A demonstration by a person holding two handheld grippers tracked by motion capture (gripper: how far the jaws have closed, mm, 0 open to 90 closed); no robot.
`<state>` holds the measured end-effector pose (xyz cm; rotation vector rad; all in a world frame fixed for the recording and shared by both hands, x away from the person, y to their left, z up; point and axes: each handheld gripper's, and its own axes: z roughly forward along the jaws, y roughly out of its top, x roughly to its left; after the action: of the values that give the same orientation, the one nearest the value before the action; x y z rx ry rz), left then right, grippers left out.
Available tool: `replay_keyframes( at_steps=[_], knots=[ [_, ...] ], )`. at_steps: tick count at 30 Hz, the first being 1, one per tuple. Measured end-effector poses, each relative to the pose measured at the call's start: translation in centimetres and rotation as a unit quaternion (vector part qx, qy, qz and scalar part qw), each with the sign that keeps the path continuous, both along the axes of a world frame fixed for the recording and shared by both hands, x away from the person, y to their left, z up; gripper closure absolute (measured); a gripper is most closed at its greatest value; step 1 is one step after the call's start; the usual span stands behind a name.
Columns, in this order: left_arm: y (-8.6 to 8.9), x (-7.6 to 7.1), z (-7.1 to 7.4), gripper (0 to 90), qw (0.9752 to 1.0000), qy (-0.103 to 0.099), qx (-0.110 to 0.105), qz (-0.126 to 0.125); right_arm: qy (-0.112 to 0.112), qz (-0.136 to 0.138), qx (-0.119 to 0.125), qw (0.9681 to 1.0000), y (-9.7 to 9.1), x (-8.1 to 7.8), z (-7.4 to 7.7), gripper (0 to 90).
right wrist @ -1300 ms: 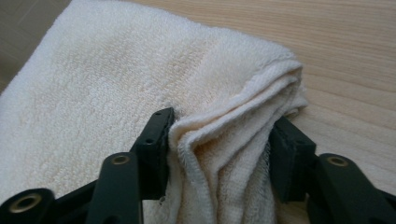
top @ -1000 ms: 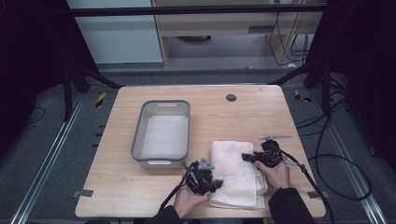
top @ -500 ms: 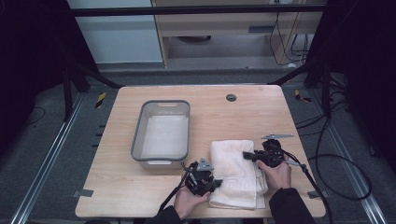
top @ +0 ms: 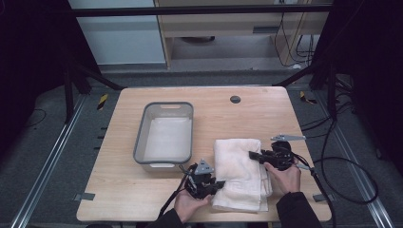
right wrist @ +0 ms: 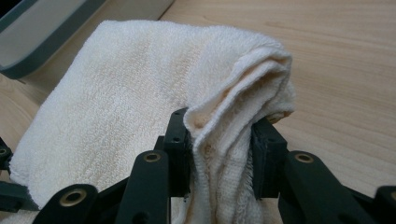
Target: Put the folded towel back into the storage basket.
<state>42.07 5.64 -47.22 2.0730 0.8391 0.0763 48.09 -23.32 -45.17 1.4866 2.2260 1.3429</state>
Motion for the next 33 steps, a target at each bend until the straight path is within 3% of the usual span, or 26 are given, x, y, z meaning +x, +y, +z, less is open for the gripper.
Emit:
replay_keyframes(
  at_steps=[17,33],
  knots=[
    [0.8,-0.6,3.0,76.6,0.9988,-0.037,-0.032,0.001,-0.035,-0.005,0.026,0.9990,-0.1,-0.8,2.7,65.1],
    [1.2,-0.8,4.4,76.6,0.9973,-0.065,-0.035,0.007,-0.064,-0.003,0.023,0.9977,0.4,-0.8,4.5,65.0]
  ],
)
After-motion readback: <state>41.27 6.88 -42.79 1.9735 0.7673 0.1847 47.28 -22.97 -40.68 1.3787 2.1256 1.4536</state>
